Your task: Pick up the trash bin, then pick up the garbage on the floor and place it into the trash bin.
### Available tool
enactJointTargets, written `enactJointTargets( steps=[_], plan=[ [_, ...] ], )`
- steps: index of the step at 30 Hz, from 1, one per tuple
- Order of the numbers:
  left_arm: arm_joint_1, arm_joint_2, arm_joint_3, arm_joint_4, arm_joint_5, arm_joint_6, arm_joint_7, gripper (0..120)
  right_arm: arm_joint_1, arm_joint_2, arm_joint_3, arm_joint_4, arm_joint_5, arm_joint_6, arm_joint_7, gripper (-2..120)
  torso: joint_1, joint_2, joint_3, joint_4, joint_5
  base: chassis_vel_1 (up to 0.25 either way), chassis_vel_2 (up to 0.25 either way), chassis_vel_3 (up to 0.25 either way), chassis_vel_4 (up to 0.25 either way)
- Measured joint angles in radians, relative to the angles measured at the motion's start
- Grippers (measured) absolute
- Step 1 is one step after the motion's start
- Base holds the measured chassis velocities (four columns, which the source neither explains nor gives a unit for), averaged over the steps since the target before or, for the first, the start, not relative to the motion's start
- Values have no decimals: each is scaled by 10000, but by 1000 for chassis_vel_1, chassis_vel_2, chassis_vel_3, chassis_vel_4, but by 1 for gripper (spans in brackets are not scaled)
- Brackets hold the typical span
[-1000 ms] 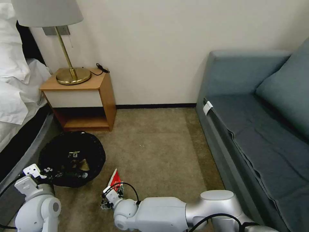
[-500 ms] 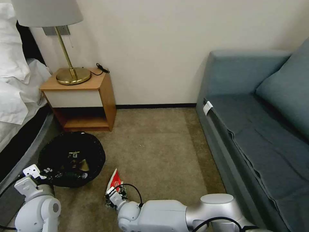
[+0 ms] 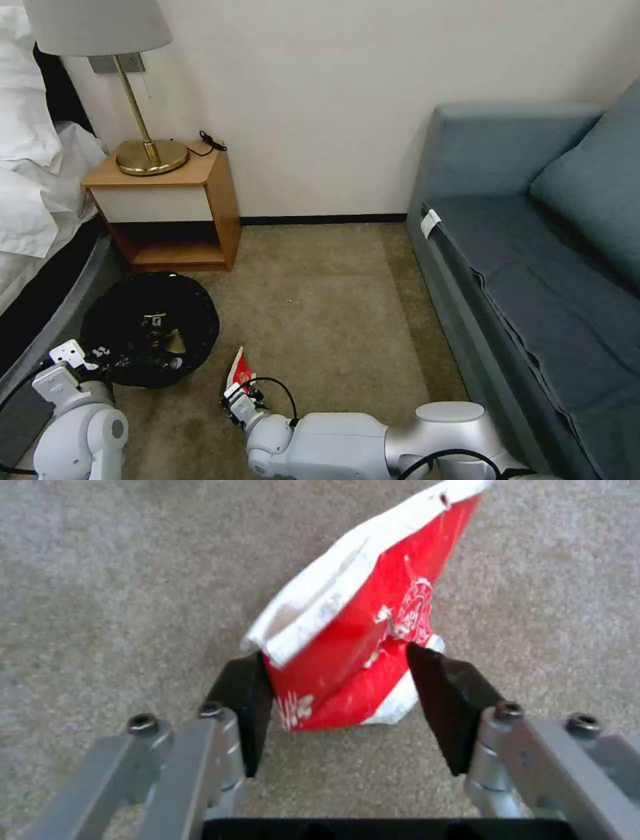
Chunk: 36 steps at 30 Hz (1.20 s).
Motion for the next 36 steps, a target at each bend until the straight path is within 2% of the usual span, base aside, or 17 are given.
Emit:
enactJointTargets(
  steps=[5, 6, 8, 10, 12, 14, 17, 28, 30, 32, 34, 35, 36],
  plan=[
    [0, 0, 0, 13, 22, -35, 14, 2, -10, 0, 15, -107, -160, 48, -25, 44, 0, 0, 0, 0, 0, 0, 0, 0, 0],
    [0, 3, -1, 18, 24, -55, 18, 2, -12, 0, 26, -158, -208, 64, -36, 36, 0, 0, 0, 0, 0, 0, 0, 0, 0],
    [0, 4, -4, 19, 25, -61, 20, 2, -12, 0, 27, -176, -222, 71, -38, 33, 0, 0, 0, 0, 0, 0, 0, 0, 0],
    [10, 9, -14, 25, 28, -94, 26, 2, -11, -1, 39, -291, -356, 157, -42, 22, 0, 0, 0, 0, 0, 0, 0, 0, 0],
    [12, 11, -16, 26, 28, -97, 26, 2, -10, 0, 44, -316, -387, 191, -45, 20, 0, 0, 0, 0, 0, 0, 0, 0, 0],
    [14, 17, -24, 29, 29, -105, 29, 2, 4, 0, 64, -380, -458, 295, -47, 8, 0, 0, 0, 0, 0, 0, 0, 0, 0],
    [11, 28, -33, 30, 28, -107, 30, 2, 67, 0, 123, -358, -470, 325, -49, 0, 0, 0, 0, 0, 0, 0, 0, 0, 0],
    [12, 117, -112, -35, -94, -87, 38, 2, 927, -50, 978, 576, -462, 25, 241, 0, 0, 0, 0, 3, 2, 0, 0, 0, 0],
    [13, 190, -172, -76, -157, -58, 27, 2, 1536, -788, 1530, 965, -546, -291, 376, 0, 0, 0, 1, 3, -1, 0, 0, 0, 0],
    [13, 198, -176, -78, -166, -55, 26, 2, 1618, -901, 1599, 1008, -560, -325, 383, 0, 1, 0, 0, 2, -1, 0, 0, 0, 0],
    [14, 256, -191, -89, -232, -48, 36, 2, 2061, -1603, 2080, 1270, -685, -494, 399, 0, 1, 0, 1, -7, 0, 0, 0, 0, 0],
    [35, 307, -203, -90, -263, -47, 30, 2, 2338, -2036, 2799, 1491, -848, -598, 398, 0, 1, 0, 1, -5, 1, 0, 0, 0, 0],
    [39, 313, -203, -89, -266, -47, 30, 2, 2375, -2070, 2922, 1540, -877, -598, 392, 0, 1, 0, 1, -4, 1, 0, 0, 0, 0]
  ],
)
